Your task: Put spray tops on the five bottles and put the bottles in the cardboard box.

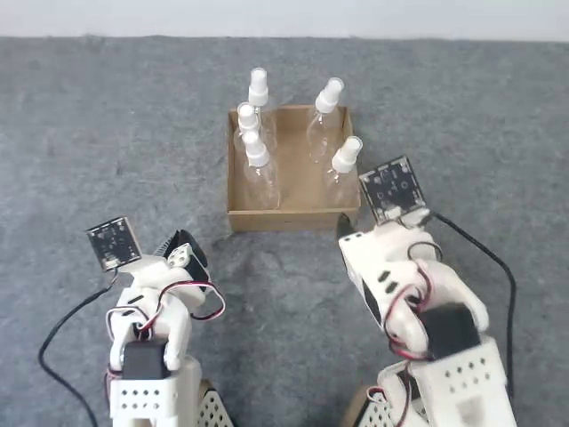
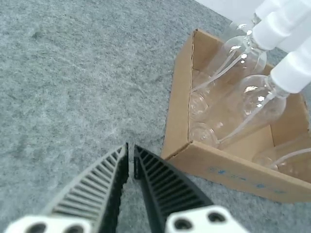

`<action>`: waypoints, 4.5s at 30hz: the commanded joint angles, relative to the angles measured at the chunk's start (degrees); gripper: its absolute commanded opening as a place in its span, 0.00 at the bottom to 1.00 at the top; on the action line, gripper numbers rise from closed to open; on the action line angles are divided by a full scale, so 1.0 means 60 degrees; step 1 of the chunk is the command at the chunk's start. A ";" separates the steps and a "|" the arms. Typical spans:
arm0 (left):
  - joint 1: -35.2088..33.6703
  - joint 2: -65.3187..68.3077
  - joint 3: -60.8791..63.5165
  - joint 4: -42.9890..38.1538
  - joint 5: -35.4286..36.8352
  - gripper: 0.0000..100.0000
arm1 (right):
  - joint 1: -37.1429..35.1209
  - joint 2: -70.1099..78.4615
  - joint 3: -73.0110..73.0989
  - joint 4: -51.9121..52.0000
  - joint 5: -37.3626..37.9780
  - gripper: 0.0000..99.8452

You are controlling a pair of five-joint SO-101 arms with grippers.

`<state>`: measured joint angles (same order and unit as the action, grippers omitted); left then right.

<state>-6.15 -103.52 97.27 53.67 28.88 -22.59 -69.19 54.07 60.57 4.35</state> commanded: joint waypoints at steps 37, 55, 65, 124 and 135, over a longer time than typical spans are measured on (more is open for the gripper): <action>-0.0015 -0.0161 -0.0125 -0.0059 -0.0088 0.01 | 0.1736 -0.5678 0.6315 -0.1458 0.1114 0.00; -0.0015 -0.0161 -0.0125 -0.0015 -0.2886 0.01 | 0.3114 -0.5663 0.7062 -0.0359 0.1114 0.01; -0.0278 -0.0161 -0.0125 0.1143 -0.2960 0.01 | 0.3143 -0.5663 0.7062 0.1678 0.1040 0.01; -0.1465 -0.0176 -0.0125 0.3106 -0.2901 0.01 | 0.3084 -0.5780 0.7062 0.2396 0.1084 0.01; -0.1465 -0.0176 -0.0125 0.3106 -0.2901 0.01 | 0.3084 -0.5780 0.7062 0.2396 0.1084 0.01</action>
<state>-14.68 -103.52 97.27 72.04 11.82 -4.57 -103.03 95.30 74.46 10.33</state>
